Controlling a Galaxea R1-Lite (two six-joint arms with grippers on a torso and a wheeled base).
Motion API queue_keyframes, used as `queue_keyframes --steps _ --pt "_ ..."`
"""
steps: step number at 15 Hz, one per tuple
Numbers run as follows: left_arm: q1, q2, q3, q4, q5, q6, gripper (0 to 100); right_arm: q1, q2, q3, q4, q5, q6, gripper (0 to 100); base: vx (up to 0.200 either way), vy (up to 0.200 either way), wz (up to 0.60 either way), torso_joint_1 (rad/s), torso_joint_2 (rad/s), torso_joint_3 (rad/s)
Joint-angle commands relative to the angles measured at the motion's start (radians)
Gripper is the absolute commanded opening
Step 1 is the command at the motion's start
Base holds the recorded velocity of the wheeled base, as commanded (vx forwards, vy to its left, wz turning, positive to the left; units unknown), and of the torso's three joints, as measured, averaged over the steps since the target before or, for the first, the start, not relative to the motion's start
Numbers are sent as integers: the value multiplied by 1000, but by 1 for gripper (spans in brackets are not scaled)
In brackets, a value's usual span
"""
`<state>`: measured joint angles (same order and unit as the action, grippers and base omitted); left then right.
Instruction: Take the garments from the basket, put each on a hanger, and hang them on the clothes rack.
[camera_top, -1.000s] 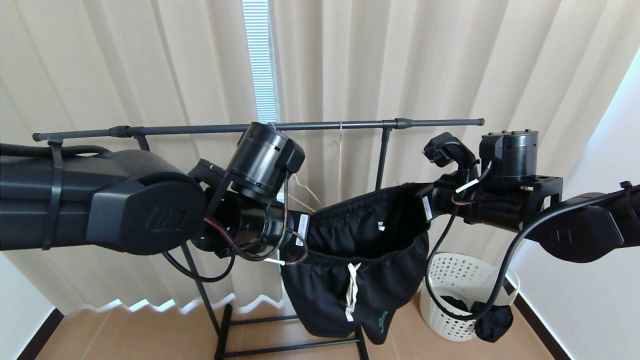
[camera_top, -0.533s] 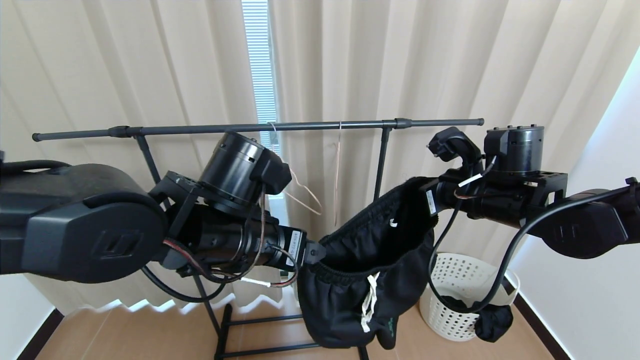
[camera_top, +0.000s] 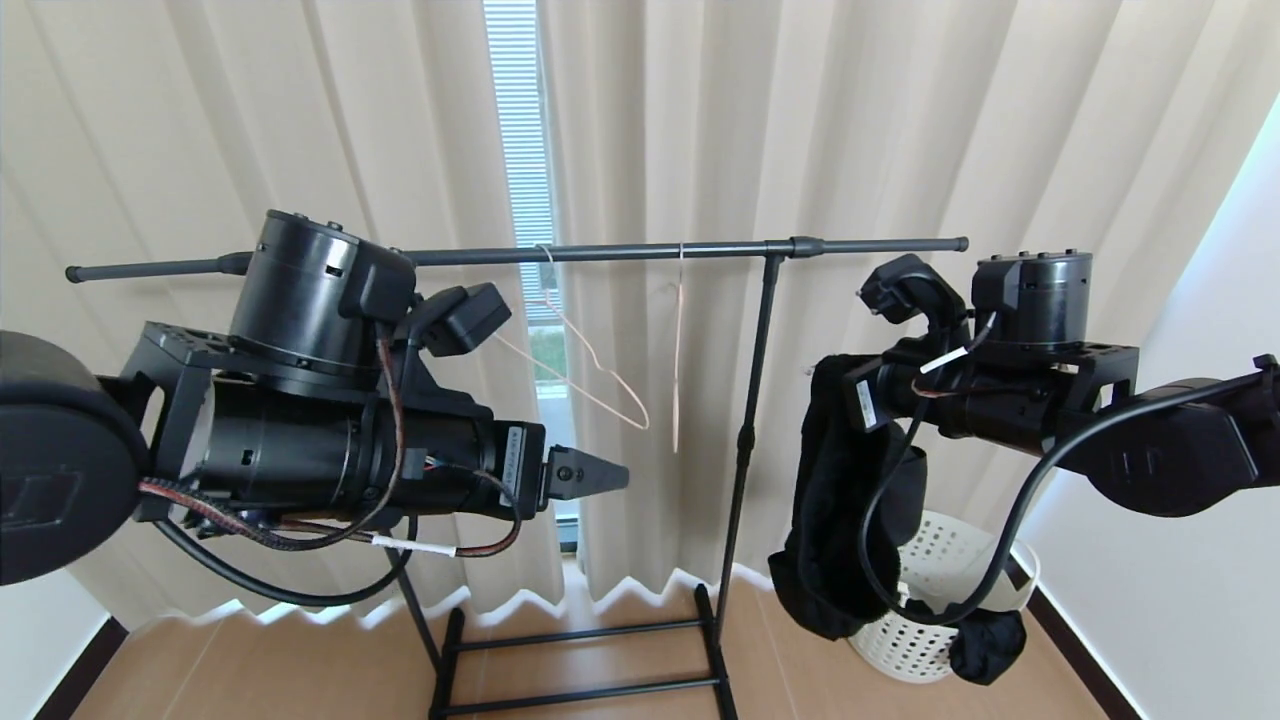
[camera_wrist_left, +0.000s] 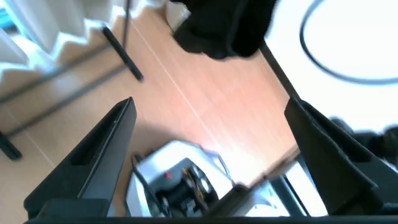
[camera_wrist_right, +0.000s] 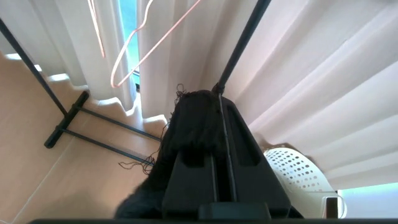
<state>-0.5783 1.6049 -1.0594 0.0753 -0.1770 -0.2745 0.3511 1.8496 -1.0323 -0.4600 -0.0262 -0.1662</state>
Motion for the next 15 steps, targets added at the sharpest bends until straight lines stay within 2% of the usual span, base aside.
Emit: queue_keyframes --steps 1,6,9,13,15 --pt "6 49 53 -63 76 1 100 0 -1 0 0 0 -1 0 0 0 0 0 0 0" --pt "5 135 42 -83 197 1 100 0 3 0 0 0 -1 0 0 0 0 0 0 0" --pt "5 156 33 -86 212 1 100 0 5 0 0 0 -3 0 200 0 0 -5 2 6" --pt "5 198 36 -138 245 0 100 0 5 2 0 0 -3 0 200 0 0 8 1 2" --pt "5 208 36 -144 254 -3 100 0 2 3 0 0 -7 0 200 -200 0 17 10 0"
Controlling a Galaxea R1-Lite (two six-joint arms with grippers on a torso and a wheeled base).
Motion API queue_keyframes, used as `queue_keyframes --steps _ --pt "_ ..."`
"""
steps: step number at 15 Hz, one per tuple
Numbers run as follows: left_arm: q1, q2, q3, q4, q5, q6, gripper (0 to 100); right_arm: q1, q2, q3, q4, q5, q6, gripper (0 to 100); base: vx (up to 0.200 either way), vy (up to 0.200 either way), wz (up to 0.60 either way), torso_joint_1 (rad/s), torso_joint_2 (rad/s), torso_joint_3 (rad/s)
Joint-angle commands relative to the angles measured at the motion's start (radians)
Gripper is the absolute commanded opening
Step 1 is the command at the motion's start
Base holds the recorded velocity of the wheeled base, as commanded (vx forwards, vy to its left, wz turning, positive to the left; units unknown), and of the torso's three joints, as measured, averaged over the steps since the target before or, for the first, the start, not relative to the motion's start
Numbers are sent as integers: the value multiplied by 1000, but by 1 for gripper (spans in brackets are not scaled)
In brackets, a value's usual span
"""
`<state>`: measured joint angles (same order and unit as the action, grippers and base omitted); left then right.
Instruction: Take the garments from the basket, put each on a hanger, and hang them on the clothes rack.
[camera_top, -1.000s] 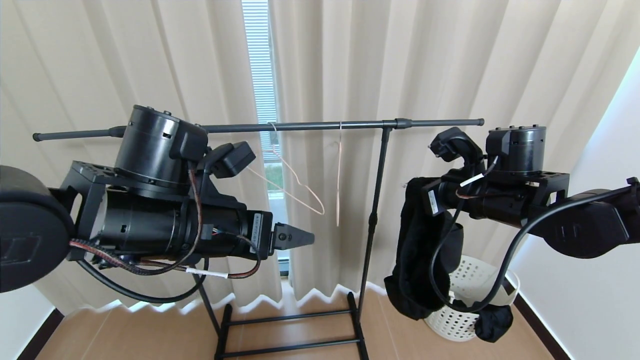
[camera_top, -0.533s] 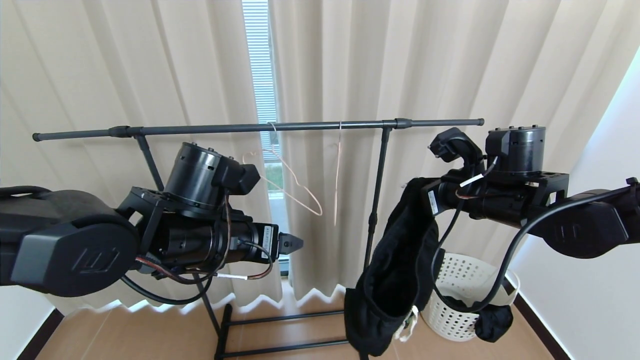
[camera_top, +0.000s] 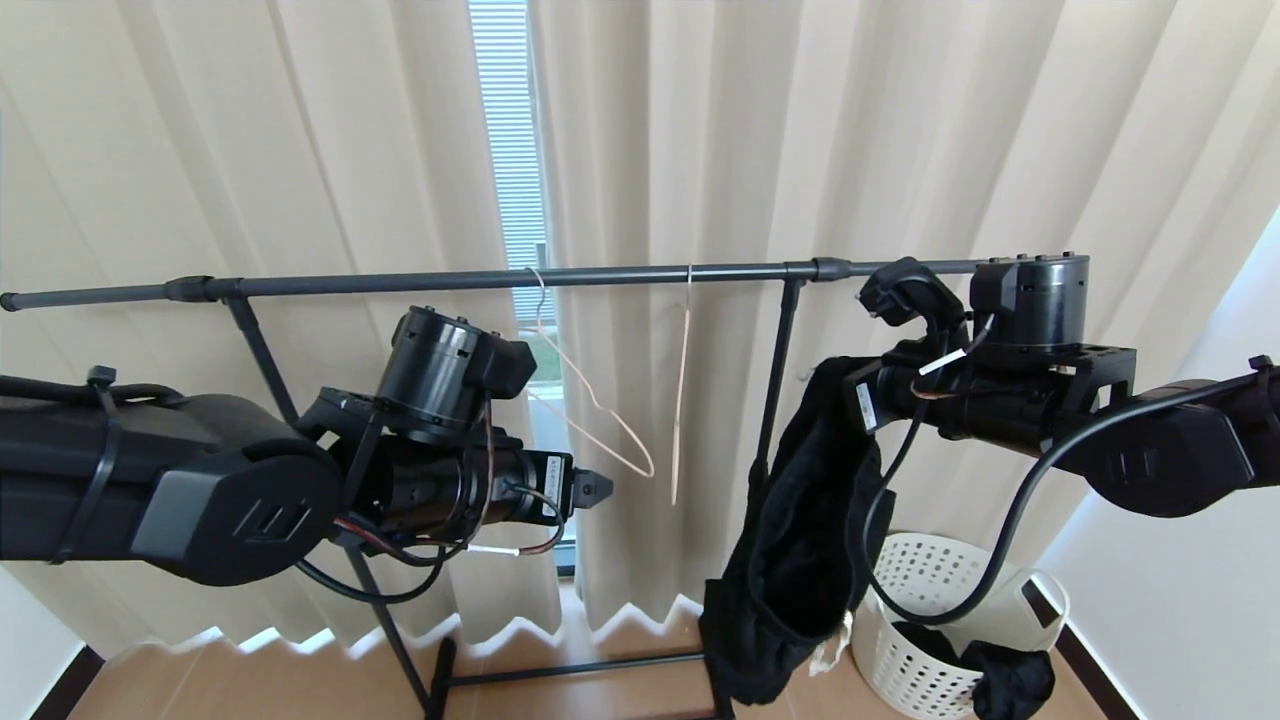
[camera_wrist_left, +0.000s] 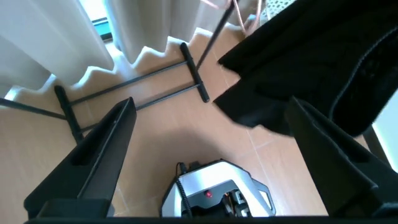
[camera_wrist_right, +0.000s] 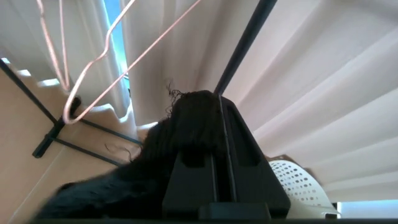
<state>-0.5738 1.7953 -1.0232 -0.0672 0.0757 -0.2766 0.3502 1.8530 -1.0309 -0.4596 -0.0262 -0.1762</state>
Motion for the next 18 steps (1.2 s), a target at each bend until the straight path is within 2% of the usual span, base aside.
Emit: queue_keyframes --steps 1,3,7,10,14,18 --pt "2 22 -3 -11 2 0 100 -2 -1 5 -1 0 -14 0 0 0 0 0 0 0" --pt "2 58 -32 -34 22 -3 100 -4 -1 8 -1 0 -28 0 0 0 0 0 0 0" --pt "3 179 -164 -28 142 -64 100 -4 -1 8 -1 0 -28 0 0 0 0 0 0 0" --pt "15 248 -221 -26 210 -69 100 -4 -1 8 -1 0 -28 0 0 0 0 0 0 0" --pt "31 345 -307 -28 256 -72 100 -4 2 8 -1 0 -28 0 0 0 0 0 0 0" --pt "31 417 -400 -29 263 -116 100 -4 5 9 -1 0 -28 0 0 0 0 0 0 0"
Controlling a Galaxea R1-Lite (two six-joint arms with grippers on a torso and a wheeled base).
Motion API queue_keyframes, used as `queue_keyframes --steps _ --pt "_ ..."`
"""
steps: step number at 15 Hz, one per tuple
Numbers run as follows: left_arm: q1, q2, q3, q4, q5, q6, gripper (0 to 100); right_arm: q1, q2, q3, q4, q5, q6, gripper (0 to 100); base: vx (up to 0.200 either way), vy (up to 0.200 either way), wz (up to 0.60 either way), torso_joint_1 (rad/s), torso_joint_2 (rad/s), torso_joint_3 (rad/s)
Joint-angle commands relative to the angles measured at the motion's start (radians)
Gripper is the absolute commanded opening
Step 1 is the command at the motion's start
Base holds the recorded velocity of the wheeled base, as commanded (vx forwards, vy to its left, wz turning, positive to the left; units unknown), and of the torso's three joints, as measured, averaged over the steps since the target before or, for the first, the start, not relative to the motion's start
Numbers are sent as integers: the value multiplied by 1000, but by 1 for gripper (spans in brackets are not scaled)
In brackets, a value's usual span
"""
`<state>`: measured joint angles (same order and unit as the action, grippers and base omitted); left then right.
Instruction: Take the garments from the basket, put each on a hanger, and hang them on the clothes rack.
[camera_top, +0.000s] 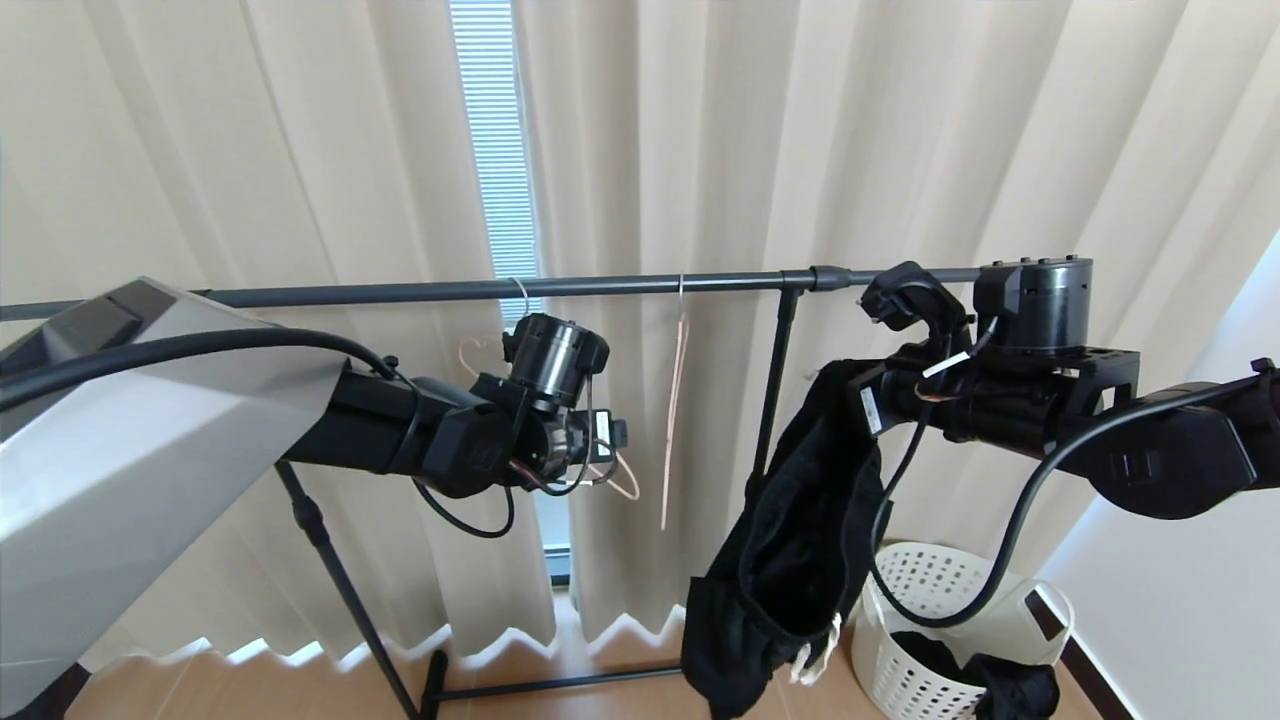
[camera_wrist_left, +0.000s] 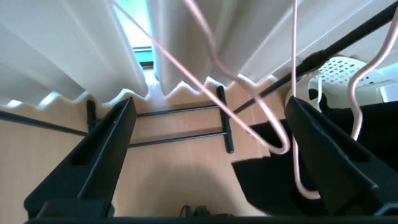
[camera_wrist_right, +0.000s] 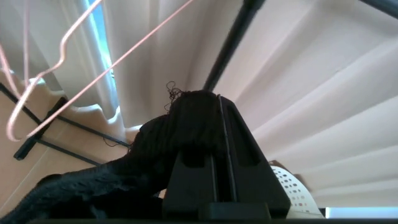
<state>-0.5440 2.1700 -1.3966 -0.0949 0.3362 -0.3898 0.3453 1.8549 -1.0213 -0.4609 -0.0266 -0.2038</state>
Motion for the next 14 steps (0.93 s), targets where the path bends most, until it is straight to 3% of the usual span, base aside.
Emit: queue_keyframes --steps 1,5,8,14 --pt "1 47 -48 -2 3 -17 100 1 3 3 -1 1 0 0 0 0 0 0 0 0" --pt "7 91 -78 0 14 -18 100 1 4 3 -1 -1 0 0 0 0 0 0 0 0" --pt "21 117 -73 1 81 -17 100 1 4 3 -1 -1 0 0 0 0 0 0 0 0" --pt "30 83 -35 3 92 -17 100 3 4 3 -1 -1 0 0 0 0 0 0 0 0"
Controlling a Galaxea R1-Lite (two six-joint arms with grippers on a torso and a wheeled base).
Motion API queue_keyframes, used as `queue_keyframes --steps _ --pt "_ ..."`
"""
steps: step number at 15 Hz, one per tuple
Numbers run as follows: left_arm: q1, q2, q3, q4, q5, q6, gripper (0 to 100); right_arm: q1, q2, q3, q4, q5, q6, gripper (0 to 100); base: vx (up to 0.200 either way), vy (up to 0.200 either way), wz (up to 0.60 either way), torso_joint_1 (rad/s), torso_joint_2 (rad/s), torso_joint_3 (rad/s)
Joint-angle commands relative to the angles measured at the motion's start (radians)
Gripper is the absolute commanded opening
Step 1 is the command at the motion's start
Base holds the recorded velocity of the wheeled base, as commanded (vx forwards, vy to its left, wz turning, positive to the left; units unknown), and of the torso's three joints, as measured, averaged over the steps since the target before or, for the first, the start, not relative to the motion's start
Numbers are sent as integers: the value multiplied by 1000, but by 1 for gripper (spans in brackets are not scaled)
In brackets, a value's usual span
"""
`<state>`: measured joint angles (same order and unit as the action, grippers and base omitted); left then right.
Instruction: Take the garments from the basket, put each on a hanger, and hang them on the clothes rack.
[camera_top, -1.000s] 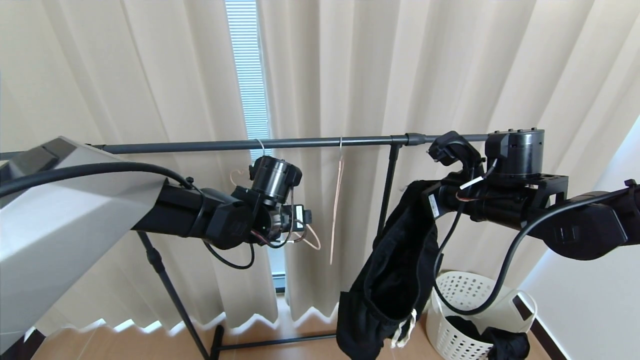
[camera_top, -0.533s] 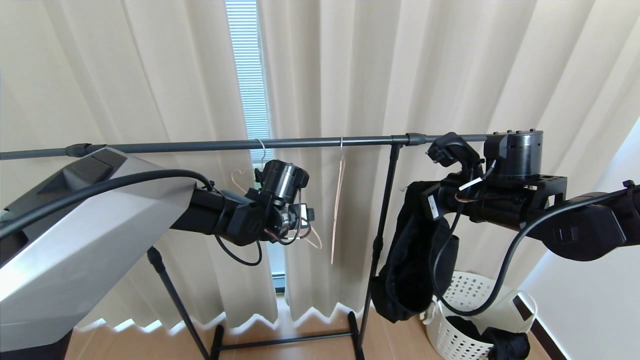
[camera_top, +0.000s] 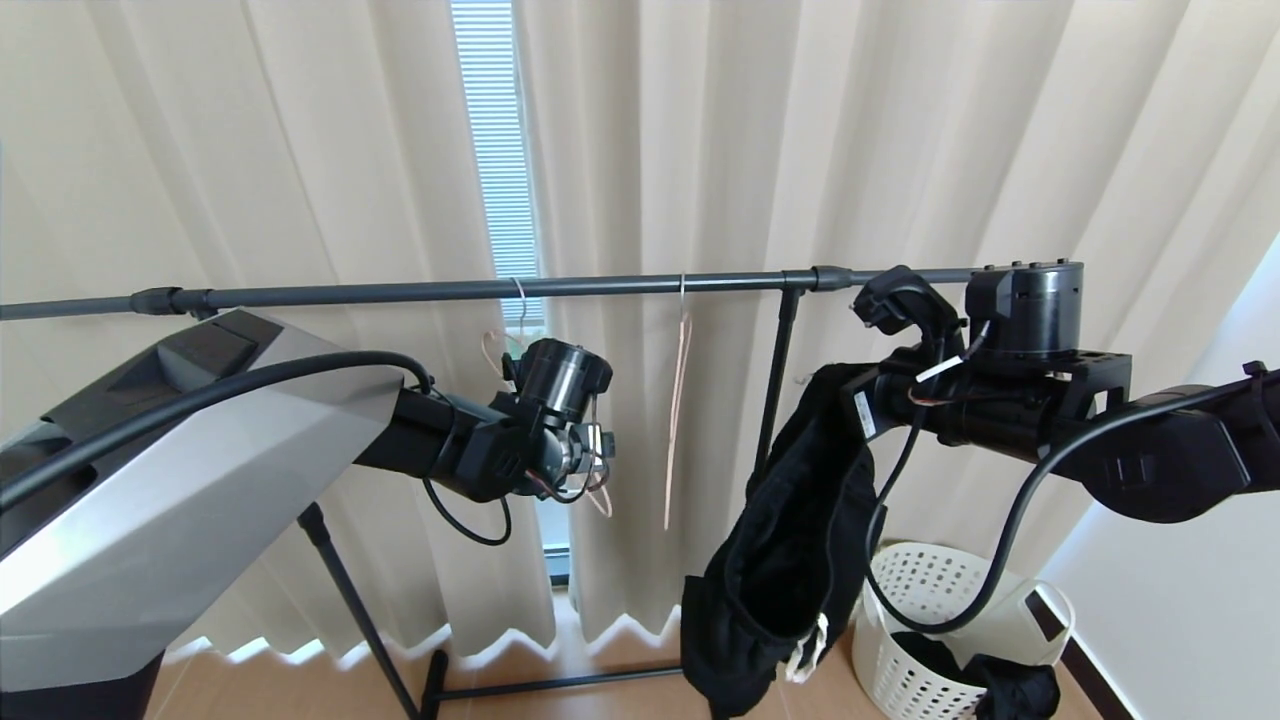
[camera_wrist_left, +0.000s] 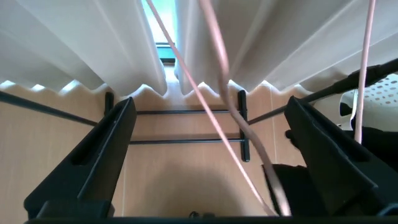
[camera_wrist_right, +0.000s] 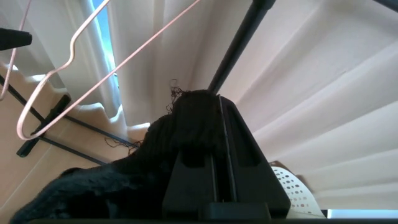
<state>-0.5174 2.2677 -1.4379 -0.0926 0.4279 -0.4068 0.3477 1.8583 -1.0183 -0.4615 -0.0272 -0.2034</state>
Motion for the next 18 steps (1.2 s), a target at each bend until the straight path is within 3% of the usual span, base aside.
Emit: queue_keyframes --steps 1,12,18 --pt "4 -28 24 1 9 2 100 1 1 0 0 0 -1 0 0 0 0 0 0 0" --pt "19 -103 129 1 25 5 100 1 1 1 0 0 -1 0 0 0 0 0 0 0" --pt "47 -14 -1 1 25 37 100 1 1 3 -2 0 -1 0 0 0 0 0 0 0"
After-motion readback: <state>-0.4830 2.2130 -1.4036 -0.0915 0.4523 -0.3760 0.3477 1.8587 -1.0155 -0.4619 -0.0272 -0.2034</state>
